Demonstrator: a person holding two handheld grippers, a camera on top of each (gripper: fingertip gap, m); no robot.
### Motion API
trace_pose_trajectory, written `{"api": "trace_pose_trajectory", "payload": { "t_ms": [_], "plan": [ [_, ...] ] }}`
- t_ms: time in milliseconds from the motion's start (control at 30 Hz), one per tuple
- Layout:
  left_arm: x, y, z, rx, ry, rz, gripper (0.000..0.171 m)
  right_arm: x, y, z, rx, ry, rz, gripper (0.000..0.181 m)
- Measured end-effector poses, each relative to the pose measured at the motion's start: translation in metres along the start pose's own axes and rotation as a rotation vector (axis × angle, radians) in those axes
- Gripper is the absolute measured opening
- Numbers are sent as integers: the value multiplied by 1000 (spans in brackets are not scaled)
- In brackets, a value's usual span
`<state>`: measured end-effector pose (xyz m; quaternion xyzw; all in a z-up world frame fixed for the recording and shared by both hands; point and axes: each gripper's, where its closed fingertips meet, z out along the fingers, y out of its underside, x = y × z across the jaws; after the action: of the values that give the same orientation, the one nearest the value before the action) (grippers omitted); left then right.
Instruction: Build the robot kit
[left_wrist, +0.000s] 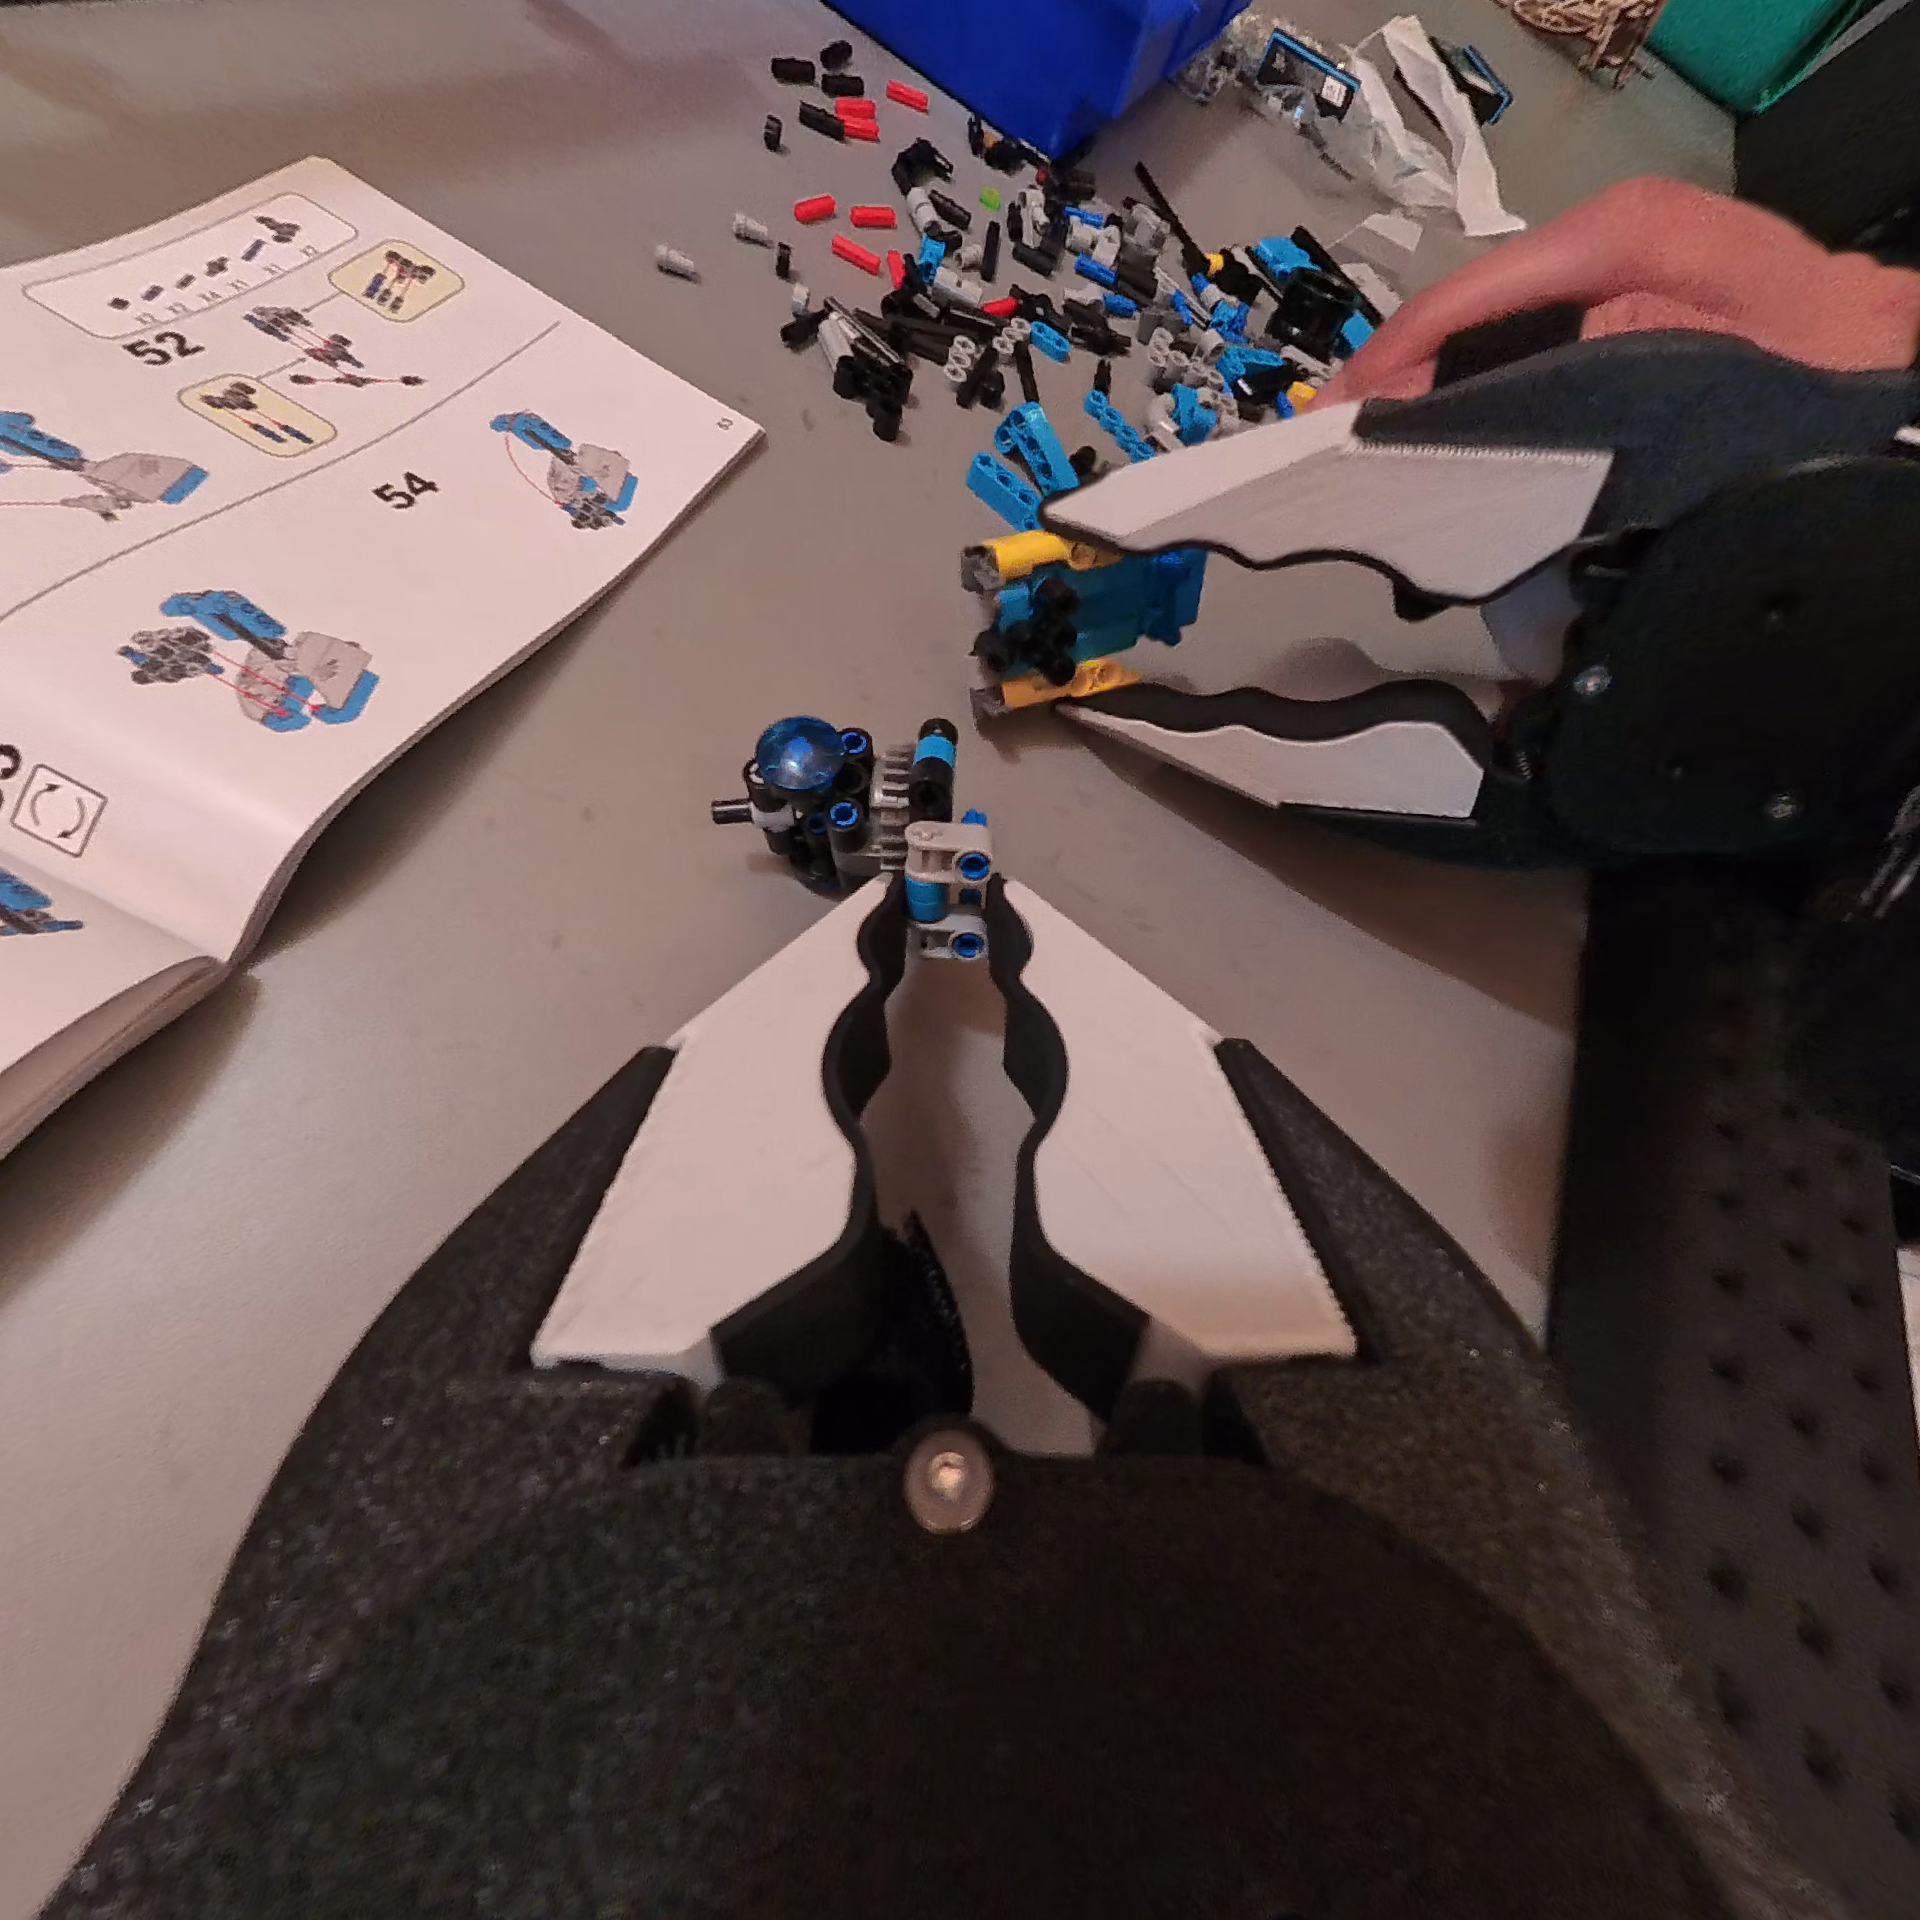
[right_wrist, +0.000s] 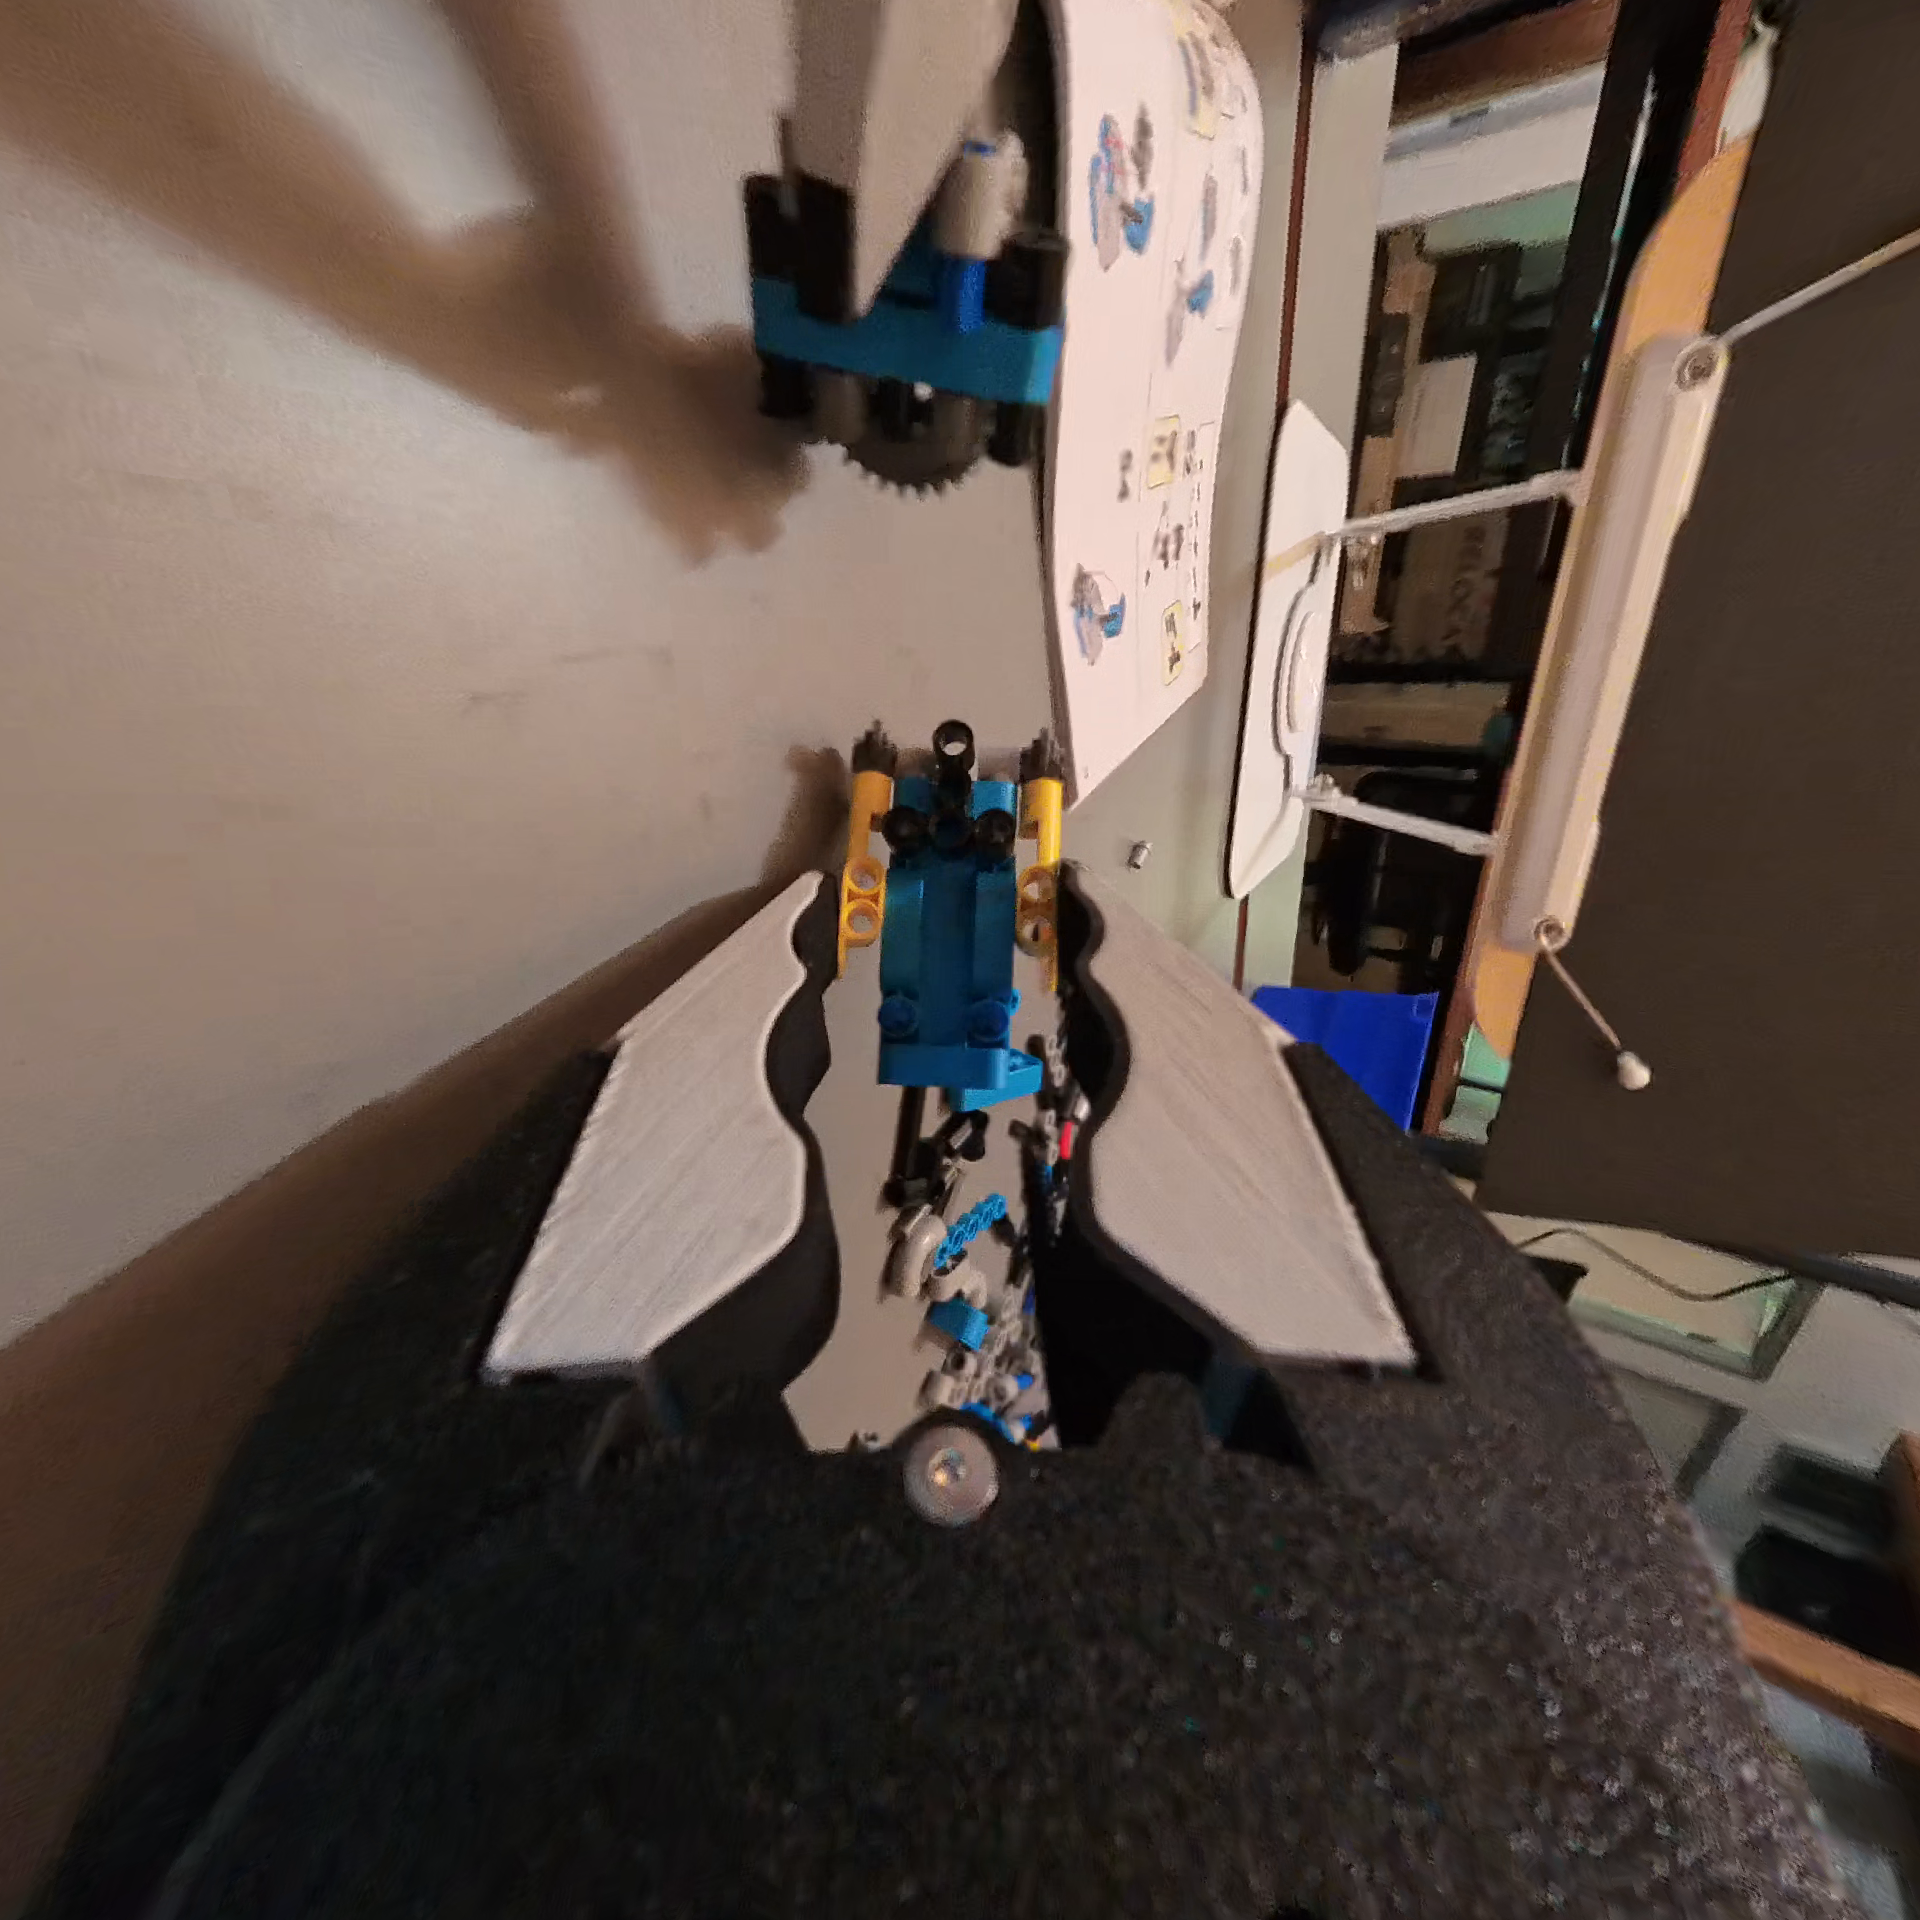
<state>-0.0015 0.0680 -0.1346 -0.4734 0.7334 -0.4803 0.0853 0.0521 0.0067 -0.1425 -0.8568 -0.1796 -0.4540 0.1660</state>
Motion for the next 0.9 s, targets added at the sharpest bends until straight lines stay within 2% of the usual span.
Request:
{"api": "trace_pose_trajectory", "payload": {
  "t_ms": [233, 333, 600, 733, 833, 900],
  "plan": [
    [12, -18, 6, 67, 35, 51, 15, -5, -9, -5, 16, 44, -154, 42],
    [15, -20, 15, 57, 18, 74, 15, -5, -11, -7, 7, 87, -225, 42],
    [16, -15, 17, 37, 4, 92, 15, -17, -22, -20, 76, -3, -144, 42],
    [17, -12, 17, 25, 6, 92, 15, -18, -22, -22, 74, 16, -141, 42],
    [14, -21, 10, 72, -34, 97, 15, -19, -22, -24, 68, 47, -168, 42],
    [20, -26, 6, 99, -5, 106, 15, -19, -23, -25, 64, 76, -197, 42]
  ]
}}
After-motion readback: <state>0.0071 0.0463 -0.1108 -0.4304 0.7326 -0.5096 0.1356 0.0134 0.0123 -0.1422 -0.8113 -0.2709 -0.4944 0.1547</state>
